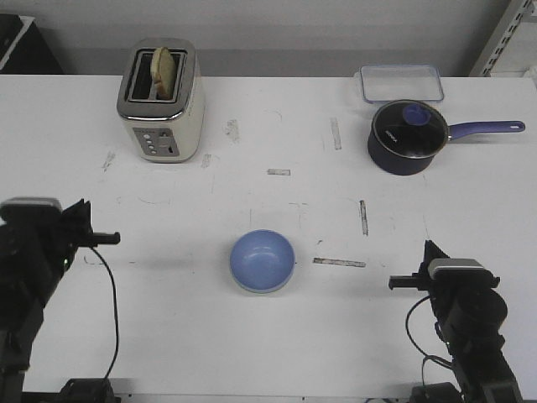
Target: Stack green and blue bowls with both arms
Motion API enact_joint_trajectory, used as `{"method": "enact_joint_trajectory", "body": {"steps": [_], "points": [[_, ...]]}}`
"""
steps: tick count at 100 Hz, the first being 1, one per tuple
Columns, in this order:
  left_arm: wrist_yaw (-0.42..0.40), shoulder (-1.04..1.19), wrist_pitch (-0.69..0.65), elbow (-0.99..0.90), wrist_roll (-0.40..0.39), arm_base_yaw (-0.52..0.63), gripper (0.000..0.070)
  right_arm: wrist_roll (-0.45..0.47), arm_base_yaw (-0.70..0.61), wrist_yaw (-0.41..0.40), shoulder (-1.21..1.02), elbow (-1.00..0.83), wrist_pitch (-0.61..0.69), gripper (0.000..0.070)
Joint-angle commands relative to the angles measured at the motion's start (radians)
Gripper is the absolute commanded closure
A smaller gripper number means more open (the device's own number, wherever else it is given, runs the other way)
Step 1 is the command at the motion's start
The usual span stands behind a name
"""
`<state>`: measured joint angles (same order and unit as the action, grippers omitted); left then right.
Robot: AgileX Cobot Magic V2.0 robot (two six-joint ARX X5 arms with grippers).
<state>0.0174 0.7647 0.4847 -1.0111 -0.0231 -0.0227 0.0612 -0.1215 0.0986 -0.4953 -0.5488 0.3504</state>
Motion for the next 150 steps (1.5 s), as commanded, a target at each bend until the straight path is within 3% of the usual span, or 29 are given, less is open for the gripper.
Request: {"method": "enact_joint_trajectory", "body": {"steps": [1,28,108,150], "points": [[0.017,-0.089,-0.067,0.113,-0.031,-0.014,0.07,0.017,-0.002,0.0,-0.001,-0.006,-0.006,0.07],[0.005,-0.362,-0.2,0.39,-0.047,-0.018,0.07,0.017,-0.002,0.0,-0.003,-0.006,-0.01,0.07],[0.008,-0.483,-0.21,0.414,-0.041,-0.013,0.0698,0.014,-0.002,0.007,-0.003,-0.006,-0.014,0.07],[0.0,-0.761,-0.477,0.892,-0.039,0.05,0.0699,0.014,-0.002,0.007,-0.003,-0.006,-0.014,0.07]]}}
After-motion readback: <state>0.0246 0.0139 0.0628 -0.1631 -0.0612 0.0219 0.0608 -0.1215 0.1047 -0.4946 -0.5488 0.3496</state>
